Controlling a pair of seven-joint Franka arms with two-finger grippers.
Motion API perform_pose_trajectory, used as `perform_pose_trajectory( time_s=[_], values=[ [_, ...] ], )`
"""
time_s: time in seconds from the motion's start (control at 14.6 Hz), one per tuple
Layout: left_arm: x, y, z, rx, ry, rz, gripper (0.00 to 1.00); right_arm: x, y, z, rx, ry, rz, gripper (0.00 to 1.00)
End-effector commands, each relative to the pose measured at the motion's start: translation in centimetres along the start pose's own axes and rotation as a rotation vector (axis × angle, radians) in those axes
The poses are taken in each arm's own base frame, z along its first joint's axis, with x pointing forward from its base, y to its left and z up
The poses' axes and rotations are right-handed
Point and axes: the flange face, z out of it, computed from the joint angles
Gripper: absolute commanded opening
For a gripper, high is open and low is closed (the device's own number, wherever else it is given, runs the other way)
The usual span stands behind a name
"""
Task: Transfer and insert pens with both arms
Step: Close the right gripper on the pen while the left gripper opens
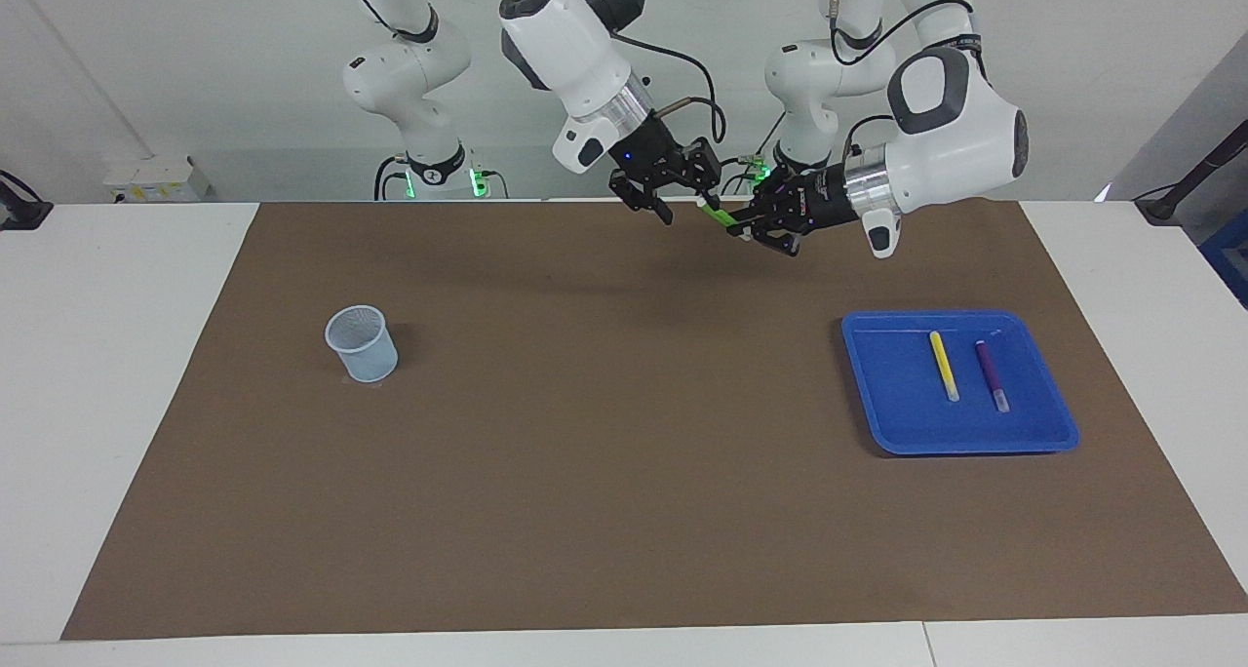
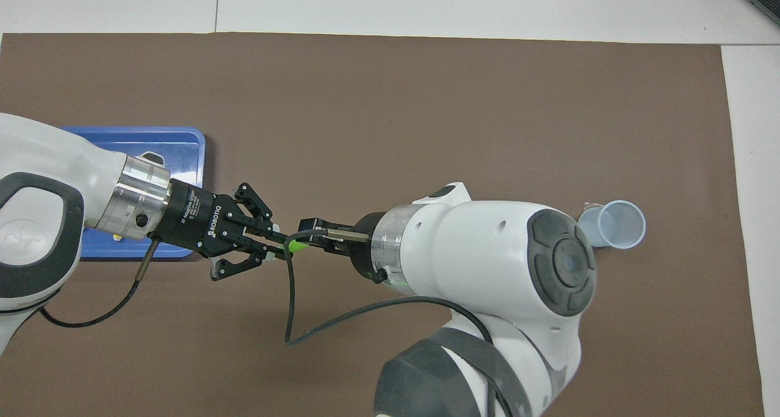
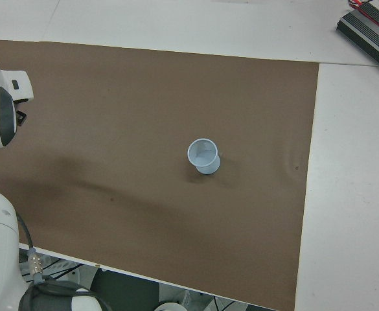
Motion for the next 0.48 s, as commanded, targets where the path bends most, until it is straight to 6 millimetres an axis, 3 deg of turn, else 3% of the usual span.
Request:
perform_pose_trajectory(
  time_s=[0.0, 0.27, 0.41],
  values=[
    [-0.16, -1.18, -0.16, -0.014, -0.019, -0.018, 0.0, 0.45, 0.53, 0.23, 0.007, 0.004, -0.018, 0.43],
    [-0.22, -1.24, -0.14, -0.012, -0.024, -0.022, 0.0, 0.86, 0.86, 0.09, 0.005, 0.008, -0.006, 0.0],
    [-0.71, -1.33, 0.33, -0.007, -0.033, -0.021, 0.0, 0.87, 0.86, 0.09, 0.005, 0.008, -0.005, 0.0]
  ],
)
